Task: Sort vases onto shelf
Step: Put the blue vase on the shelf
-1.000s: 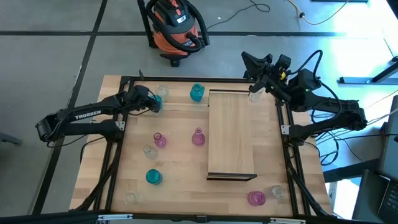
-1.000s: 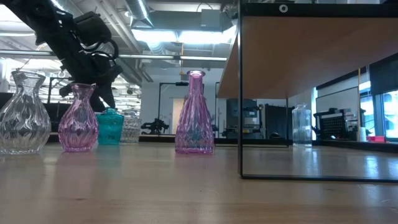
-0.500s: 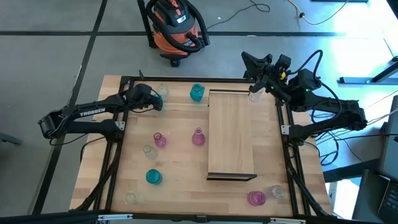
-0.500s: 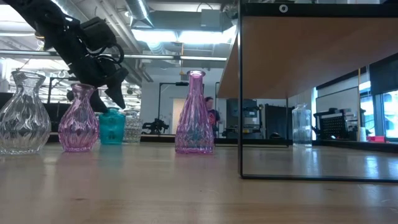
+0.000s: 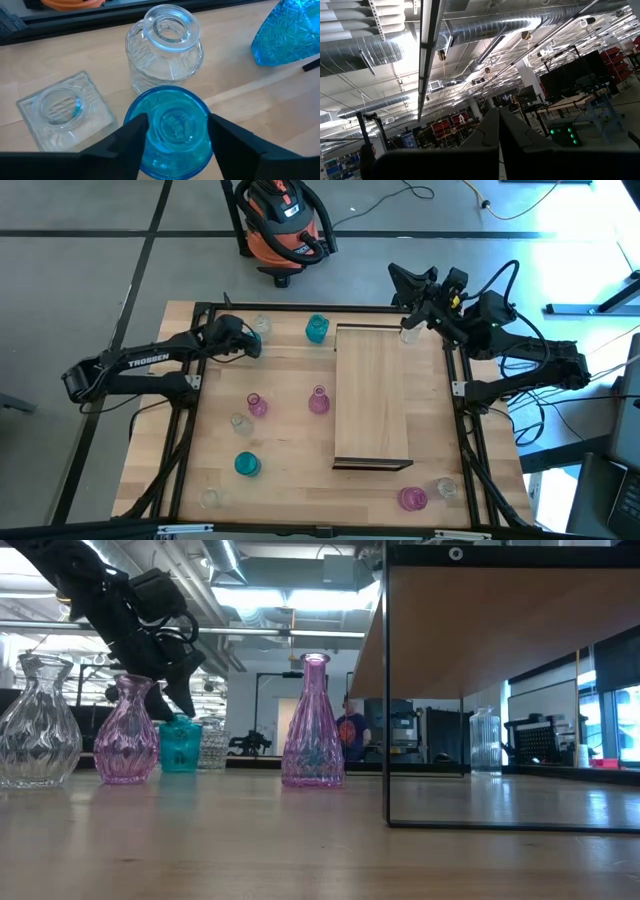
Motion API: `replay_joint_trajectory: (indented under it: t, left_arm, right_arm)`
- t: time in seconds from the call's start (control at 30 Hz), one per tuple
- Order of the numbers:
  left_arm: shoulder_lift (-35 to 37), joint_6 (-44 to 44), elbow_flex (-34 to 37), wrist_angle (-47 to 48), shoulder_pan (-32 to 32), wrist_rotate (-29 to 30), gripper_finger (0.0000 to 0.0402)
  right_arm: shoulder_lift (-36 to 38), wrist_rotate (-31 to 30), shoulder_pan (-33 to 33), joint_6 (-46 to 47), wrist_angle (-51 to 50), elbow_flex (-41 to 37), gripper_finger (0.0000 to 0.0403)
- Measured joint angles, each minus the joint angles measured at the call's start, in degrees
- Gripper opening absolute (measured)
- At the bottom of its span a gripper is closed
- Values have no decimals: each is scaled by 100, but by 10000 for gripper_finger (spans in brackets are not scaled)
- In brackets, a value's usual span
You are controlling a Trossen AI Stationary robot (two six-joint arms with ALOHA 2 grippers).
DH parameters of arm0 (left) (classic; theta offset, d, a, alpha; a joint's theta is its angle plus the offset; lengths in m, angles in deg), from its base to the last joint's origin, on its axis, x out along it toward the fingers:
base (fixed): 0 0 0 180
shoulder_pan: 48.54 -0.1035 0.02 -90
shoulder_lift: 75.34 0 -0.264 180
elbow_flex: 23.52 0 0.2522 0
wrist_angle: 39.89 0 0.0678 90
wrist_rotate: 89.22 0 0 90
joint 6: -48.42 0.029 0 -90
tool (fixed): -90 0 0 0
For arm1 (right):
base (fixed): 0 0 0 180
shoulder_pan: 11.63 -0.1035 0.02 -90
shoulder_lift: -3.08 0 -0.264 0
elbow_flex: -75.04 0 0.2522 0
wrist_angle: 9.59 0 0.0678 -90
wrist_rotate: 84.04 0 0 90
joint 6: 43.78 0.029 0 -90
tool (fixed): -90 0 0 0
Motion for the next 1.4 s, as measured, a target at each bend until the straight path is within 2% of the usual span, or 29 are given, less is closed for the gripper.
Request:
replay_joint_trajectory:
  t: [0.27, 0.57, 0.9, 1.1, 1.2, 1.4]
  left_arm:
    - [2, -11, -4, 97, 2, -44, 140]
    - [105, -28, -106, 305, 42, -55, 134]
    - [188, 125, -793, 1154, 372, 8, 129]
    - [195, 214, -1185, 1000, 671, -501, 112]
    - [202, 255, -1436, 841, 830, -751, 96]
    - [205, 349, -1701, 1047, 943, -554, 55]
  right_arm:
    - [0, 0, 0, -1, 0, 0, 1]
    - [0, 2, 0, -2, -2, 0, 1]
    - [0, 4, 0, -2, -11, 0, 1]
    - [2, 4, 0, -4, -61, 0, 1]
    - [2, 4, 0, -4, -77, 0, 1]
    - [4, 7, 0, -4, -127, 0, 1]
